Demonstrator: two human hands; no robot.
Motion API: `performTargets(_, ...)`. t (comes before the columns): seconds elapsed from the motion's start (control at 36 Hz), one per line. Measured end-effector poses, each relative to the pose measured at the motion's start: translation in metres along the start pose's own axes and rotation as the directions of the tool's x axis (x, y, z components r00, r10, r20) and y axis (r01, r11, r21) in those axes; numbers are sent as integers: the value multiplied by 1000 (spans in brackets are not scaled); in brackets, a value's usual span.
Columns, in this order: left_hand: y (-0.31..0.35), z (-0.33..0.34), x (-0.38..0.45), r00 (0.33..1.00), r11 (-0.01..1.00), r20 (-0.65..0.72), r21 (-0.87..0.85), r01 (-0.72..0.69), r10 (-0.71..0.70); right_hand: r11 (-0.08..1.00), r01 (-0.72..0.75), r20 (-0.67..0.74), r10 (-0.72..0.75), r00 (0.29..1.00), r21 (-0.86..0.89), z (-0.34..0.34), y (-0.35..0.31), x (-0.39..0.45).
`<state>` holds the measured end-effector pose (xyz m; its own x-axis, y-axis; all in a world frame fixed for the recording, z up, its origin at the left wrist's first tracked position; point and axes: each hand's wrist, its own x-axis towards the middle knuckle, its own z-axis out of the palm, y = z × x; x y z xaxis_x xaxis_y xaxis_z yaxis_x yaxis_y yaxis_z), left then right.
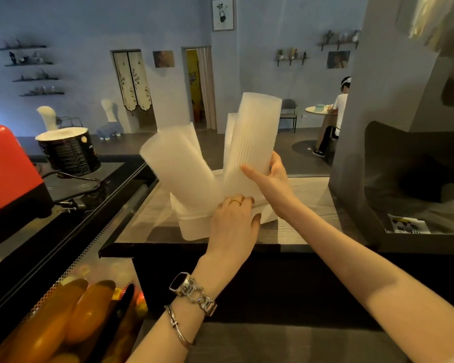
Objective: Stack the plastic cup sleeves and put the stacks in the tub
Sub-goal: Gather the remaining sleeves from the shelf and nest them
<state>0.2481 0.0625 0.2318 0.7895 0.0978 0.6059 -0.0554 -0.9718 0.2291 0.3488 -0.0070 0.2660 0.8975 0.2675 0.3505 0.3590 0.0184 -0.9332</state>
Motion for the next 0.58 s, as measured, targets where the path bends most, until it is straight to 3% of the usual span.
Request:
performTargets(0.06,0,-2,-2,1000,1000,3,16,-16,16,997,3,12,-2,1000,-76,2,0,-1)
performTargets(0.11,-2,-5,-9,997,998,-48,40,-53,55,961,68,101,-42,994,-268,2,1,-2)
performTargets(0.17,-6,-7,-19,974,999,-220,5,-45,45,904,134,207,-51,977,-407,1,1,-3)
performTargets(0.22,-13,-9,-31,905,992,-416,-116,44,-89,878,142,227,-39,973,-457,1,-1,-2)
performTargets(0.28,-22,-15,-35,822,939,-489,-309,150,-292,860,144,218,-39,975,-489,2,-1,0)
performTargets(0.33,-30,-22,-30,812,848,-394,-483,217,-431,830,127,211,-11,977,-543,2,-1,1)
performTargets(0.39,-39,-28,-20,846,794,-275,-555,248,-457,793,91,218,53,974,-602,0,-2,2)
performTargets(0.5,-51,-33,-1,907,808,-143,-524,270,-396,723,16,203,173,964,-690,-7,1,2)
performTargets(0.58,-52,-34,7,925,842,-64,-442,309,-373,740,-37,183,214,959,-672,-14,4,-1)
